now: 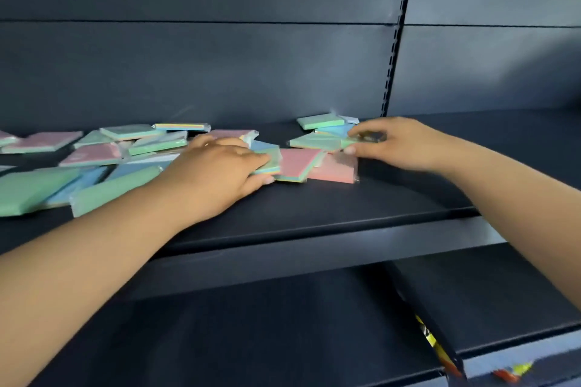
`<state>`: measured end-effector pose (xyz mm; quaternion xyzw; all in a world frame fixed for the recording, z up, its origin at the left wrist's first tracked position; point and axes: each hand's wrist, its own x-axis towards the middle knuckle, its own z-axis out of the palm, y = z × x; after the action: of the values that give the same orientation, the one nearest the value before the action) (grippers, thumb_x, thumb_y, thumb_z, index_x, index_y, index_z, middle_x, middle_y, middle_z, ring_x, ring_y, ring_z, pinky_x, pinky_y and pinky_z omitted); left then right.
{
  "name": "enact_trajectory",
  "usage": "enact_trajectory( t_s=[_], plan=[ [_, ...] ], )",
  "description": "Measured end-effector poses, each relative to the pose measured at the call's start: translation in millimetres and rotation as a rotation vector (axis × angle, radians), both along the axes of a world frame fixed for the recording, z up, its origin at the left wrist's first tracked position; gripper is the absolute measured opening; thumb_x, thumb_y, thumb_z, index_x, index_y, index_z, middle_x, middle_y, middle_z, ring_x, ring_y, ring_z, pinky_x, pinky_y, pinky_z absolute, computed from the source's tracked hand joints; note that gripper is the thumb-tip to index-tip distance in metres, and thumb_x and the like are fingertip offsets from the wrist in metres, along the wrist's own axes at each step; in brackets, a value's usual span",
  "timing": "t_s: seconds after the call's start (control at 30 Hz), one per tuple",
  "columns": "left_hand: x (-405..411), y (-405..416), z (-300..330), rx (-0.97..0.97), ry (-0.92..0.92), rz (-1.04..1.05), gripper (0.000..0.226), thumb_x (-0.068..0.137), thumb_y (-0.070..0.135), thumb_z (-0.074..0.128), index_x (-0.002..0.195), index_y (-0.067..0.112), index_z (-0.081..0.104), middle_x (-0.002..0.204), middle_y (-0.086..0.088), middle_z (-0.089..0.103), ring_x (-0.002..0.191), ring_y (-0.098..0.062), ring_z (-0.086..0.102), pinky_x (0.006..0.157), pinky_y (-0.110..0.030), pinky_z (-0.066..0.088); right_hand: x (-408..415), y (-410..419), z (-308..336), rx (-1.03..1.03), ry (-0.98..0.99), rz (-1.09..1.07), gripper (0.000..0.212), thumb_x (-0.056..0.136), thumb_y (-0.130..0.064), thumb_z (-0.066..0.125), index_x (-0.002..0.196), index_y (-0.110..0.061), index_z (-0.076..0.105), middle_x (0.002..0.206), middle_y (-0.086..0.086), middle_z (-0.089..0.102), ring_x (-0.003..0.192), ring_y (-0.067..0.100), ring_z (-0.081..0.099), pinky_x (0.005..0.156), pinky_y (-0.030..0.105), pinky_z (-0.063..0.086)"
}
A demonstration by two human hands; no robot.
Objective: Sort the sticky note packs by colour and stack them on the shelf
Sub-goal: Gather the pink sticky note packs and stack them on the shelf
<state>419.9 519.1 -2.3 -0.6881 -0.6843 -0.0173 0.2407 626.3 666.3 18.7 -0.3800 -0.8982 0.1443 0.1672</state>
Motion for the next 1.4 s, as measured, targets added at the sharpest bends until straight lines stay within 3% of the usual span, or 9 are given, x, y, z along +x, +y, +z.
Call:
enact_trajectory(
  t_s=[0.13, 0.3, 0.43, 0.57, 0.7, 0.87, 1.0, 1.17, 1.4],
  plan=[
    [-2.7, -4.0, -2.7, 0.022, -0.029, 0.029, 0.081, 0.073, 0.063, 0.007, 0.1, 0.016, 0.068, 0.108, 0.0, 0.067, 0.115, -0.018, 0.056, 0.095, -0.035, 0.037, -25.7, 29.0, 13.2, 0.028, 0.007, 0.048, 0.046, 0.089, -0.046, 0.053, 0.129, -0.024, 0.051, 0.138, -0.003, 0.048, 0.128, 0.017, 0.042, 0.099, 0.024, 0.03],
    [4.7, -6.7, 5.1, -0.067, -0.084, 0.164, 0.125, 0.051, 0.086, -0.024, 0.101, 0.016, 0.066, 0.113, 0.005, 0.062, 0.117, -0.012, 0.05, 0.097, -0.03, 0.037, -66.0, 65.5, 1.3, -0.023, -0.079, 0.106, 0.043, 0.089, -0.051, 0.048, 0.121, -0.022, 0.054, 0.131, -0.001, 0.052, 0.119, 0.02, 0.047, 0.098, 0.03, 0.035],
    [20.1, 1.0, 10.5, -0.056, -0.051, 0.229, 0.09, 0.076, 0.075, -0.003, 0.095, 0.019, 0.065, 0.103, 0.004, 0.062, 0.106, -0.016, 0.053, 0.091, -0.031, 0.04, -71.5, 75.2, -11.9, -0.036, -0.168, 0.186, 0.034, 0.094, -0.05, 0.039, 0.102, -0.025, 0.06, 0.11, -0.004, 0.058, 0.111, 0.019, 0.048, 0.083, 0.026, 0.035],
    [50.4, 16.8, 11.6, -0.052, -0.201, 0.184, 0.065, 0.085, 0.067, 0.012, 0.132, 0.035, 0.044, 0.136, 0.014, 0.047, 0.13, -0.009, 0.036, 0.099, -0.023, 0.028, -65.1, 75.3, -8.0, -0.068, -0.108, 0.228, 0.046, 0.1, -0.045, 0.023, 0.138, -0.029, 0.043, 0.148, -0.008, 0.037, 0.14, 0.014, 0.025, 0.116, 0.033, 0.016],
    [65.7, 28.9, 11.3, -0.201, -0.294, 0.106, 0.047, 0.095, 0.05, 0.019, 0.141, 0.044, 0.029, 0.146, 0.025, 0.032, 0.134, -0.002, 0.029, 0.105, -0.019, 0.023, -51.6, 67.2, 0.8, -0.246, 0.076, 0.371, 0.043, 0.097, -0.049, 0.026, 0.127, -0.035, 0.054, 0.145, -0.01, 0.04, 0.138, 0.01, 0.03, 0.114, 0.027, 0.017],
    [62.4, 24.4, 9.8, -0.196, -0.203, 0.15, 0.05, 0.094, 0.056, 0.013, 0.138, 0.045, 0.035, 0.146, 0.025, 0.033, 0.136, -0.003, 0.03, 0.108, -0.026, 0.026, -30.7, 63.7, -4.4, -0.264, -0.137, 0.409, 0.051, 0.096, -0.052, 0.02, 0.13, -0.032, 0.053, 0.143, -0.017, 0.041, 0.133, 0.004, 0.034, 0.107, 0.019, 0.016],
    [54.3, 21.2, 8.6, -0.138, -0.136, 0.191, 0.092, 0.065, 0.065, -0.014, 0.131, 0.043, 0.045, 0.138, 0.021, 0.046, 0.132, -0.005, 0.037, 0.108, -0.028, 0.028, -22.1, 66.4, -3.3, -0.13, -0.182, 0.313, 0.053, 0.094, -0.057, 0.022, 0.127, -0.032, 0.055, 0.142, -0.012, 0.044, 0.133, 0.009, 0.037, 0.112, 0.025, 0.02],
    [66.1, 28.3, 6.2, -0.092, -0.098, 0.166, 0.097, 0.061, 0.065, -0.015, 0.126, 0.035, 0.051, 0.134, 0.016, 0.047, 0.129, -0.007, 0.036, 0.106, -0.028, 0.027, -15.1, 70.1, -6.3, -0.047, -0.23, 0.218, 0.06, 0.091, -0.062, 0.021, 0.128, -0.029, 0.055, 0.137, -0.005, 0.05, 0.126, 0.018, 0.043, 0.109, 0.032, 0.031],
    [86.2, 25.0, -0.1, -0.175, -0.204, 0.06, 0.094, 0.058, 0.072, -0.009, 0.131, 0.046, 0.044, 0.145, 0.026, 0.031, 0.138, 0.005, 0.005, 0.115, -0.029, -0.007, 0.2, 60.2, -6.6, -0.107, -0.091, 0.296, 0.05, 0.095, -0.053, 0.026, 0.128, -0.029, 0.054, 0.142, -0.011, 0.045, 0.131, 0.01, 0.039, 0.111, 0.026, 0.024]
  ],
)
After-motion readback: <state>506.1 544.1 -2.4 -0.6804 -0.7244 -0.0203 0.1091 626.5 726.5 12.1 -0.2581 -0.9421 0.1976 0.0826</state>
